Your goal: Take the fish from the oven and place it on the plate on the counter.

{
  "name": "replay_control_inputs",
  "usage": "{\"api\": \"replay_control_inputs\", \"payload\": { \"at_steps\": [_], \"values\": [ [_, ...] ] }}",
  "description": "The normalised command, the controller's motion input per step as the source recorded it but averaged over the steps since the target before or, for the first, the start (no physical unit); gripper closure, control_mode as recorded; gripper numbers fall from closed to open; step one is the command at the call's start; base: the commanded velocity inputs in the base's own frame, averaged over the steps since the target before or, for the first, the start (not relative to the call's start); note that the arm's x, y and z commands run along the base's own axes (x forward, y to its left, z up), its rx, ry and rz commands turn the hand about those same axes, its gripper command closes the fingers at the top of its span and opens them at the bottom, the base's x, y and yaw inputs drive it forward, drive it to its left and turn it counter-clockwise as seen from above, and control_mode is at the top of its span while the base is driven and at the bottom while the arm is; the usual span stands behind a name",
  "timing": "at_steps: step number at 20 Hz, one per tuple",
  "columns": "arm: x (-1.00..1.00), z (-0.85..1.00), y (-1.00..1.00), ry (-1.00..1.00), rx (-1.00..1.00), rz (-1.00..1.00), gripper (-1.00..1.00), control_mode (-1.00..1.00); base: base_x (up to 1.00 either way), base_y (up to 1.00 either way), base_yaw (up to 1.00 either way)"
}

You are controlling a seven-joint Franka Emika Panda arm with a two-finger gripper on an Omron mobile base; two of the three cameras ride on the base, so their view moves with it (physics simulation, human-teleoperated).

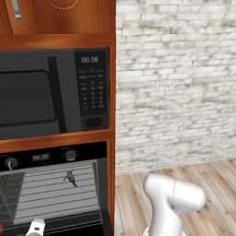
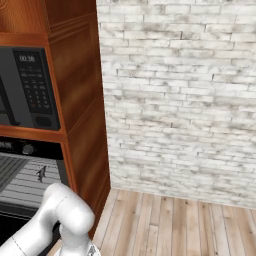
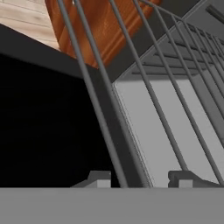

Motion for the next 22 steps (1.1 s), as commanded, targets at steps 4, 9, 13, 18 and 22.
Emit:
{"api": "replay_control_inputs", "payload": {
  "at_steps": [4, 9, 13, 18, 22],
  "values": [
    [-1.0, -0.81, 0.08, 0.0, 0.0, 0.02, 1.0, -1.0, 0.0, 0.0, 0.0],
    [-1.0, -0.71, 0.05, 0.0, 0.0, 0.03, 1.0, -1.0, 0.0, 0.0, 0.0],
    [-1.0, -0.67, 0.04, 0.0, 0.0, 0.03, 1.0, -1.0, 0.0, 0.0, 0.0],
    [-0.78, 0.09, 0.0, -0.02, 0.01, 0.01, 1.0, -1.0, 0.0, 0.0, 0.0],
    [-0.71, 0.73, 0.0, -0.19, 0.1, 0.0, 1.0, -1.0, 0.0, 0.0, 0.0]
  ]
}}
